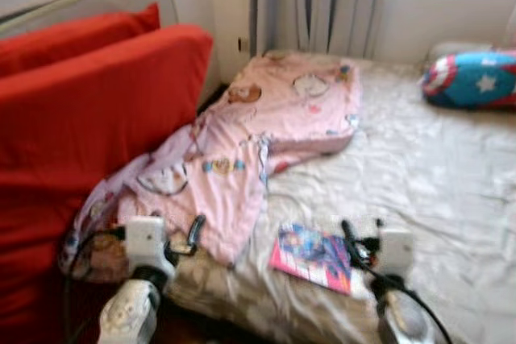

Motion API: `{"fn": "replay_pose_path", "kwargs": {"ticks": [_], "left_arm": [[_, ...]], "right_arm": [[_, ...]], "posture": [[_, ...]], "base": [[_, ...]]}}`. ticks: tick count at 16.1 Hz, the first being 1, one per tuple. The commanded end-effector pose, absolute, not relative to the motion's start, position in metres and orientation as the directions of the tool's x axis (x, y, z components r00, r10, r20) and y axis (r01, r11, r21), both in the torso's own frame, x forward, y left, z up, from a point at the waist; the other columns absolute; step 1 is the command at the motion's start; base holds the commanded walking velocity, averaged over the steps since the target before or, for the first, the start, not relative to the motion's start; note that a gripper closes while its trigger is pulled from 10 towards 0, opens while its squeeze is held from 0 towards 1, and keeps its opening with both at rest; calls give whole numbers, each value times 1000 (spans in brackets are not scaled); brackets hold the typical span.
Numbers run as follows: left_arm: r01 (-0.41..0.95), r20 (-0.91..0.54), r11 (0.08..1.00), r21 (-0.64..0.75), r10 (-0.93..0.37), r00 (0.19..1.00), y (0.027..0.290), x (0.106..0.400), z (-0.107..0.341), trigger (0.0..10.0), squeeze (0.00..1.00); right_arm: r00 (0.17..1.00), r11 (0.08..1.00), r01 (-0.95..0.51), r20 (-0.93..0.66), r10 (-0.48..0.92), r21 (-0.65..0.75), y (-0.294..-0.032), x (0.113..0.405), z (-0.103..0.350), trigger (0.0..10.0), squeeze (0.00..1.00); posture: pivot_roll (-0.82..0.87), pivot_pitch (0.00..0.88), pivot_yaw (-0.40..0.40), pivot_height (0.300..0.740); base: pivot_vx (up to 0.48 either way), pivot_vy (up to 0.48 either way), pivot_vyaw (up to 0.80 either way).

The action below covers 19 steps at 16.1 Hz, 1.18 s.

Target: Clean up the room

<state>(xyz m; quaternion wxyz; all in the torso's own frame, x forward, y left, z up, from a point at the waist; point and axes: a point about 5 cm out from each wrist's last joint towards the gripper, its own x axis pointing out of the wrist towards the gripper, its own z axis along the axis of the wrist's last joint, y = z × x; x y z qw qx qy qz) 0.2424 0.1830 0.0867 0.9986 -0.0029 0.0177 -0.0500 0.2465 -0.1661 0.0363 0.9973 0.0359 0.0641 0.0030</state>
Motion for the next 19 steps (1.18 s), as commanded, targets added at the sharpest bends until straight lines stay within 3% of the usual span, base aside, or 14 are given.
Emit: {"fn": "replay_pose_path", "kwargs": {"ticks": [1, 7, 11, 16, 19], "left_arm": [[73, -26, 997, 7, -72, 997, 193, 242, 91, 10000, 0], [72, -22, 997, 6, -72, 997, 193, 242, 91, 10000, 0], [76, -12, 997, 11, -76, 997, 192, 245, 94, 10000, 0], [95, -7, 995, 7, -95, 995, 188, 255, 94, 10000, 0], [82, -18, 997, -13, -82, 996, 189, 262, 90, 10000, 0]], "right_arm": [[993, 995, -49, -105, 59, 90, -152, 251, 41, 10000, 0], [993, 995, -25, -116, 37, 101, -155, 250, 39, 10000, 0], [990, 995, -2, -140, 15, 98, -159, 252, 35, 10000, 0], [962, 978, 138, -256, -95, 157, -176, 268, 20, 10000, 0], [950, 978, 172, -282, -133, 118, -183, 276, 17, 10000, 0]], "posture": [[91, 0, -6, 652], [92, 0, -7, 652], [91, 0, -3, 652], [94, 0, 8, 652], [94, 0, 12, 652]], "base": [[326, 0, 538], [319, 0, 92], [0, 0, 0], [0, 0, 0], [0, 0, 0]]}}
